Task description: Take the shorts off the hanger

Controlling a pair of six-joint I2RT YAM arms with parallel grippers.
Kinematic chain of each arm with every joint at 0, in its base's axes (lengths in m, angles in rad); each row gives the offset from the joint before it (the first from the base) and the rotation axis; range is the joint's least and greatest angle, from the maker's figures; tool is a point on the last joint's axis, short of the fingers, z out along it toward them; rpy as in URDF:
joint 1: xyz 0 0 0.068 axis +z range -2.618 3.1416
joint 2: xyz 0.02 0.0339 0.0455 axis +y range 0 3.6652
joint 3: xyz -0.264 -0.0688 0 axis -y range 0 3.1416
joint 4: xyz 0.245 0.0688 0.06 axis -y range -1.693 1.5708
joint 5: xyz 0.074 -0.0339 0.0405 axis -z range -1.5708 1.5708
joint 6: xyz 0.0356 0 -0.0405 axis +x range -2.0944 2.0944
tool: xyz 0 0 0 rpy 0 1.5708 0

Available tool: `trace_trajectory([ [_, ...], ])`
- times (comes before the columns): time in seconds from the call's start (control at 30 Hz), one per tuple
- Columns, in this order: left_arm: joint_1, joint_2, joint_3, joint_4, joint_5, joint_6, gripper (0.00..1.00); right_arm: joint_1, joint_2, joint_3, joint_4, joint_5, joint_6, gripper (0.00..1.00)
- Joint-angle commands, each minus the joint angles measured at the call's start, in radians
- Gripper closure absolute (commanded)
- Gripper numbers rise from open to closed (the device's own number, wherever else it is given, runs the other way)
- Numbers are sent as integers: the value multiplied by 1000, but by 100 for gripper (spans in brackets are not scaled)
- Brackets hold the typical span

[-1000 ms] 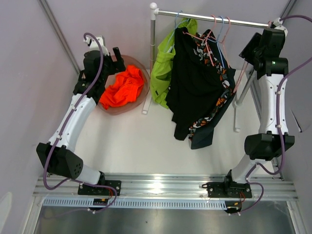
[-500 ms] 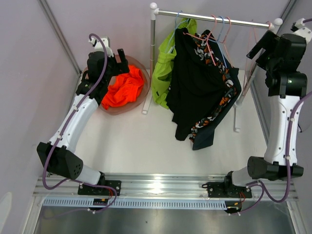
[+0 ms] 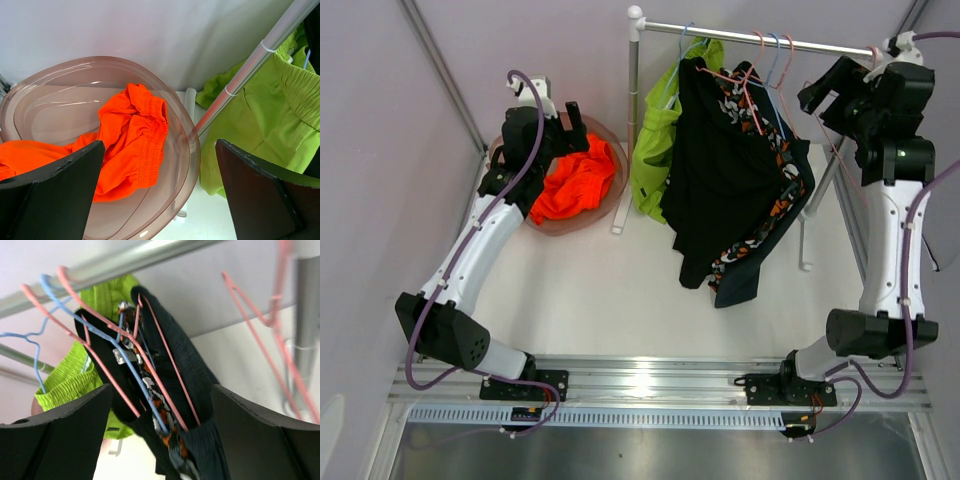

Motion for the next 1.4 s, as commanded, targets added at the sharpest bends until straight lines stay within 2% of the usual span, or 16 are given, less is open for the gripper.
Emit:
trace_trajectory([
  [0.0,-8,-43,-7,44,-15,26,1,0,62,1,56,-131,10,15],
  [0.2,-8,-43,-9,47,-20,28,1,11,151,61,36,-140,-4,19],
  [0.5,-10,-34,-11,51,-22,26,1,38,185,60,28,-124,-16,25],
  [0.7,-10,-30,-11,51,-23,26,1,55,215,55,37,-124,-15,55],
  [0.87,-8,-34,-12,51,-29,29,1,64,246,57,34,-124,-12,65],
  [0.97,-8,-32,-12,53,-29,29,1,69,258,61,31,-119,-12,86],
  [1.0,-8,-32,-11,51,-28,31,1,70,260,64,28,-116,-10,100],
  [1.13,-16,-34,-3,51,17,54,1,75,246,89,16,-93,-13,100],
  [1.33,-134,-92,14,65,213,161,1,75,218,244,-87,7,-50,100],
  [1.37,-151,-112,20,62,280,170,1,75,215,268,-105,34,-57,100],
])
